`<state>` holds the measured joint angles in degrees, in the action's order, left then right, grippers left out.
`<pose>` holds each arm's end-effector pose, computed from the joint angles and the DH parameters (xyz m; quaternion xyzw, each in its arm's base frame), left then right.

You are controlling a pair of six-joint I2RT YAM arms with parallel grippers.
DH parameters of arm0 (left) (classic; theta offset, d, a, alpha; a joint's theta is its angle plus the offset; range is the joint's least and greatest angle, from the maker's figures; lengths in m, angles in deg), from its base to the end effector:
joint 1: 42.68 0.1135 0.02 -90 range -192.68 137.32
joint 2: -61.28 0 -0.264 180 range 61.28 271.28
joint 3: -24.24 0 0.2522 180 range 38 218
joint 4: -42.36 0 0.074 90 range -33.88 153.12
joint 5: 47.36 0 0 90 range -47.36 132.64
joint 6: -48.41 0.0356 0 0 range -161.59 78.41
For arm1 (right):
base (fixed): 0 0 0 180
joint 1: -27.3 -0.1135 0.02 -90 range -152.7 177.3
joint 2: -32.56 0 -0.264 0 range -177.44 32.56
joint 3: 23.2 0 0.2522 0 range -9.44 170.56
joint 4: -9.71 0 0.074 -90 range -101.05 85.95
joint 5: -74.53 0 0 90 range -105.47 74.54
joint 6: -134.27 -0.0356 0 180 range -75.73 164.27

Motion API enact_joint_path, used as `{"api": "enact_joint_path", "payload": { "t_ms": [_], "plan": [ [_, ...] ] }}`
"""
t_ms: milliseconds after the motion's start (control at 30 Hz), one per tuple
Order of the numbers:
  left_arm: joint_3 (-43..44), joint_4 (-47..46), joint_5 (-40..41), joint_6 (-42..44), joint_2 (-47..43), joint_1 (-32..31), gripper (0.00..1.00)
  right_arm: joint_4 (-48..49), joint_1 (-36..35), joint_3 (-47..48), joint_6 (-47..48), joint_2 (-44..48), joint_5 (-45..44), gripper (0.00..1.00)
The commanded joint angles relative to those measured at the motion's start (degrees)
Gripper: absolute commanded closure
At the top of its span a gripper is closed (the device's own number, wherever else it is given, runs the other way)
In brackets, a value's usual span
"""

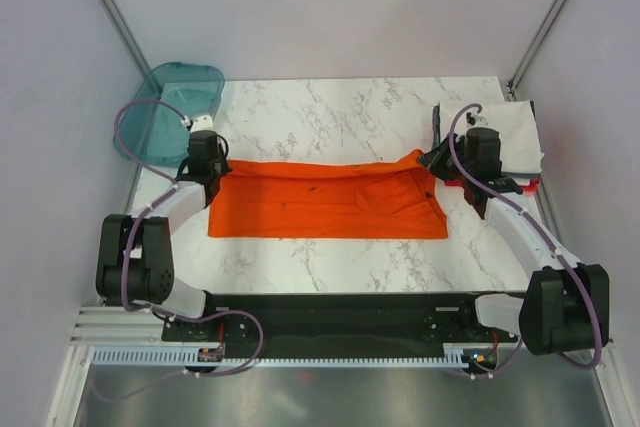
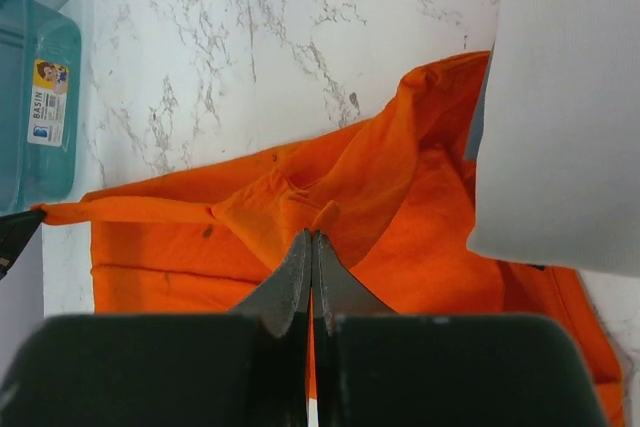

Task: Fold and stack the t-shirts
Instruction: Fold the tshirt

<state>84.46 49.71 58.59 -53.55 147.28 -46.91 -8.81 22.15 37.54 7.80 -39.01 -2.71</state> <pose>0.3192 -0.0138 0.2080 -0.1246 0.8644 0.0544 0.4840 0.2772 0.0329 0.2633 0.1775 0.8411 0.2679 0.4350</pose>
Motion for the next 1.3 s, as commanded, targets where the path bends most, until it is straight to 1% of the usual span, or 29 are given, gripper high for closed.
{"api": "enact_joint_path", "payload": {
  "t_ms": [0, 167, 267, 533, 667, 767, 833, 867, 900, 933, 967, 1000, 1033, 1067, 1100, 1167, 1200, 1233, 1267],
  "plan": [
    [-2.51, -6.5, 0.05, 2.04, -3.81, 0.1, 0.98, 1.68, -0.39, -1.89, -0.36, 3.54, 0.78, 1.0],
    [-5.41, -7.65, 0.93, 1.51, -6.19, 0.1, 0.98, 1.24, -0.65, -4.53, -0.44, 6.26, 1.75, 1.0],
    [-6.99, -8.35, -0.47, 2.38, -7.33, 0.1, 0.98, 0.89, -0.92, -6.28, -0.36, 7.84, 1.92, 1.0],
    [-10.86, -8.53, 1.89, 1.51, -10.84, 0.1, 0.98, 0.71, -1.09, -12.61, -1.94, 12.33, 1.66, 1.0],
    [-12.79, -9.05, 0.75, 2.47, -12.17, 0.01, 0.95, 0.97, -1.09, -15.86, -3.25, 15.66, 1.14, 1.0],
    [-14.55, -9.58, 3.12, 2.13, -13.39, -0.17, 0.92, 1.85, -1.36, -19.2, -4.57, 18.99, 1.13, 1.0],
    [-15.86, -9.58, 3.92, 0.99, -14.8, -0.17, 0.88, 1.85, -1.44, -21.75, -5.54, 22.07, 0.7, 1.0],
    [-16.48, -9.84, 4.09, 0.55, -15.67, -0.17, 0.86, 1.85, -1.44, -22.63, -5.89, 23.05, 0.61, 1.0],
    [-17.18, -10.37, 4.44, 0.19, -17.16, -0.17, 0.81, 1.85, -1.53, -24.11, -6.07, 23.92, 0.61, 0.97],
    [-18.58, -10.63, 4.79, -0.59, -17.87, -0.17, 0.78, 1.68, -1.62, -24.74, -6.24, 25.59, 0.61, 0.78],
    [-19.29, -11.16, 4.54, -0.69, -18.66, -0.17, 0.73, 1.42, -1.62, -25.35, -6.25, 26.56, 0.34, 0.73],
    [-19.91, -11.42, 4.45, -1.04, -20.06, -0.17, 0.57, 1.15, -1.62, -26.32, -6.42, 27.44, 0.17, 0.7],
    [-20.87, -11.34, 5.06, -1.74, -20.86, -0.17, 0.49, 1.15, -1.62, -26.68, -6.51, 29.36, -0.09, 0.63],
    [-21.4, -11.25, 5.32, -3.92, -21.91, -0.17, 0.42, 0.89, -1.71, -26.94, -6.68, 30.17, -0.79, 0.61],
    [-22.02, -11.25, 5.5, -5.07, -22.97, -0.17, 0.32, 0.97, -1.71, -27.2, -6.6, 30.87, -1.06, 0.6],
    [-23.08, -10.64, 5.76, -6.84, -26.04, -0.25, 0.3, 1.06, -1.8, -26.94, -6.25, 31.76, -1.41, 0.59],
    [-23.25, -10.2, 6.11, -7.62, -26.75, -0.25, 0.25, 1.15, -1.88, -26.07, -5.99, 31.41, -1.5, 0.59],
    [-23.25, -8.63, 7.07, -10.24, -28.41, -0.25, 0.2, 1.32, -1.88, -25.54, -5.55, 30.01, -1.33, 0.59],
    [-23.08, -7.66, 7.0, -11.14, -29.04, -0.25, 0.17, 1.85, -1.88, -25.01, -4.76, 28.87, -1.07, 0.59]
  ]
}}
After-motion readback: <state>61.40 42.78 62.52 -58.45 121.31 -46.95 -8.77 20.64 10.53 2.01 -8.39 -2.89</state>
